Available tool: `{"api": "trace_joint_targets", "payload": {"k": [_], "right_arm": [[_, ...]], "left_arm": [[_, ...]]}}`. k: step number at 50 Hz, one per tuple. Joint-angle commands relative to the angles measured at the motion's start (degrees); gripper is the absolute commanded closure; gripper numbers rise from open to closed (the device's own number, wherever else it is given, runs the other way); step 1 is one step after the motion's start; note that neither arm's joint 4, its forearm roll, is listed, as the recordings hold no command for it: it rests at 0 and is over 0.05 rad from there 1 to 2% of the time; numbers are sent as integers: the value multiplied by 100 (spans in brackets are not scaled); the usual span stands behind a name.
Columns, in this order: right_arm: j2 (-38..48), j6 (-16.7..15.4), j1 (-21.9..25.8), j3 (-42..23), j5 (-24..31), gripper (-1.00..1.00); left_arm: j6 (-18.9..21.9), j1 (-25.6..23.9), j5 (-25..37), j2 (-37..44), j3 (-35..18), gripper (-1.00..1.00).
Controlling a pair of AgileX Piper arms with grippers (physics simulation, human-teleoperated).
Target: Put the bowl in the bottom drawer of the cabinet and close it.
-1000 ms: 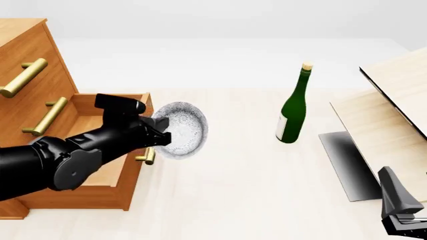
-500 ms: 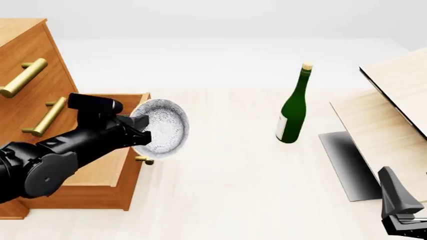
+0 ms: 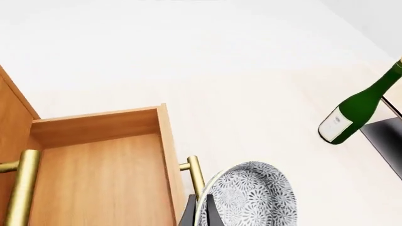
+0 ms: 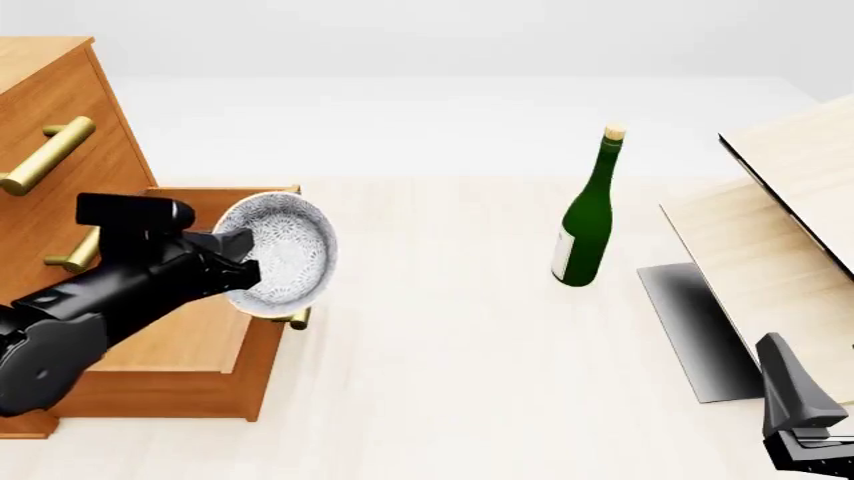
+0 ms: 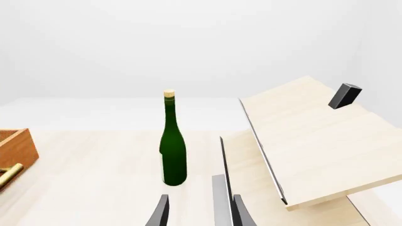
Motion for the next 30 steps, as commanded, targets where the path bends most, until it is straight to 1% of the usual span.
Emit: {"api": "trace_joint_targets", "payload": {"k": [1,14,21,22,24,30], "right_arm": [[-2,1,-1,2,2,-100],[-2,1,-1,2,2,-100],[-2,1,-1,2,2,-100],[-2,1,-1,2,2,-100],[-2,1,-1,2,2,-100],[-2,1,-1,2,2,-100]], "left_arm": [[-124,277,31,-217,94,100],[-87,553,55,-343,191,100],[33,770,39,-379,240,100],[128,847,38,-413,254,100],[85,850,26,-395,257,100],[119,1027,22,-447,290,100]]}}
